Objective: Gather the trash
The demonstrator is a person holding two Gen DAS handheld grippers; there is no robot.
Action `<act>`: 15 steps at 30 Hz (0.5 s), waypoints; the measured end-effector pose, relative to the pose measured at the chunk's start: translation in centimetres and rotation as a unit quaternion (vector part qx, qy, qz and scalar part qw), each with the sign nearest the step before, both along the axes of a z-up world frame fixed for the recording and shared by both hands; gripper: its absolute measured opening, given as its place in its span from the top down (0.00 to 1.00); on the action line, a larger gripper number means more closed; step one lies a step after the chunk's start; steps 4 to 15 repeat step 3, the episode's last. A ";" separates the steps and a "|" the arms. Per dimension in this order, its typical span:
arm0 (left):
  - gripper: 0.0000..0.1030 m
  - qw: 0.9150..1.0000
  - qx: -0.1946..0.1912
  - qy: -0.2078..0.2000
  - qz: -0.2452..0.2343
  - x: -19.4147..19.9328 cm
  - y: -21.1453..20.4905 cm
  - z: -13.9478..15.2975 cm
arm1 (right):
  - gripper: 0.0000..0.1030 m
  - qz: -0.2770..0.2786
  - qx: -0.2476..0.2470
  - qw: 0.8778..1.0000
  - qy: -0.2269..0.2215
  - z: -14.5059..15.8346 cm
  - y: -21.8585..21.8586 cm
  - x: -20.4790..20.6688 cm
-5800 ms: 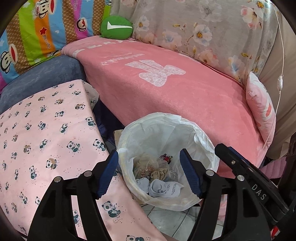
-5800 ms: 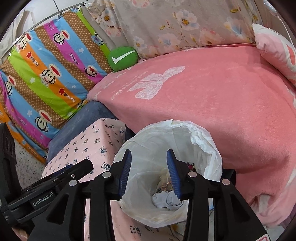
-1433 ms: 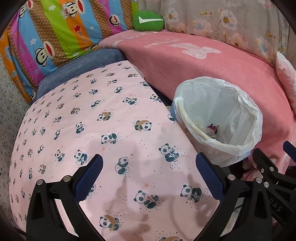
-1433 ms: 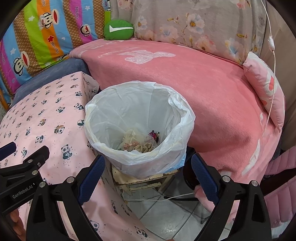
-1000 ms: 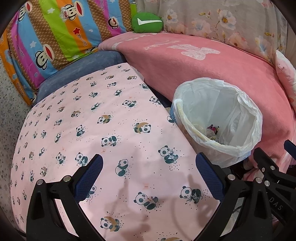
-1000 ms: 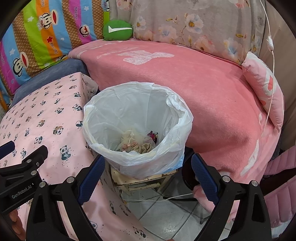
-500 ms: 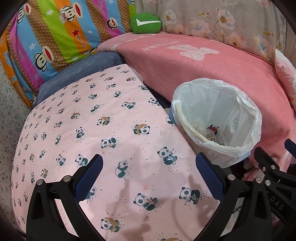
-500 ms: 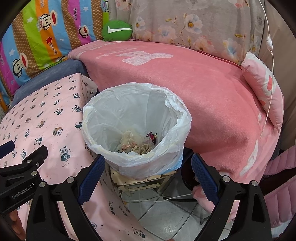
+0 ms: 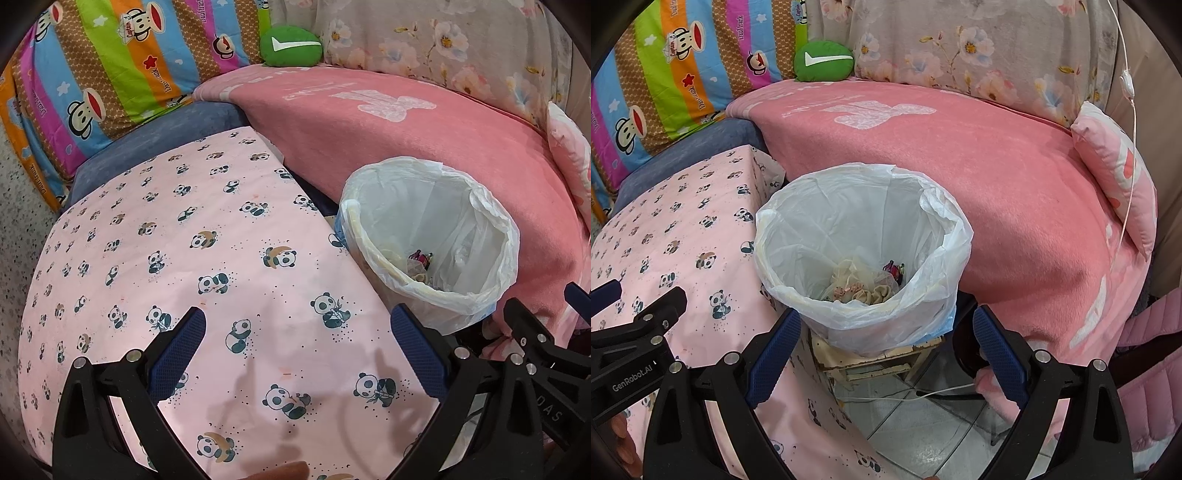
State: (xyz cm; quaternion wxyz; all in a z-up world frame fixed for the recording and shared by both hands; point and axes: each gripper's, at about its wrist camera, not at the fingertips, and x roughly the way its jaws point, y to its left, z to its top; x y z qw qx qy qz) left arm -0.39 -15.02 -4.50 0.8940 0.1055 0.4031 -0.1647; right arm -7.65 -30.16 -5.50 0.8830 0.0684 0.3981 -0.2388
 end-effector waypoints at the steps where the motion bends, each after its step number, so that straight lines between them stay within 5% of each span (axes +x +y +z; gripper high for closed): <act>1: 0.07 1.000 -0.001 0.002 -0.002 0.1 0.0 0.0 | 0.12 0.000 0.000 1.000 0.000 0.0 0.0 0.0; 15: 0.07 1.000 -0.004 0.004 -0.004 0.1 0.0 -0.1 | 0.12 0.000 0.001 1.000 -0.001 0.0 0.0 0.0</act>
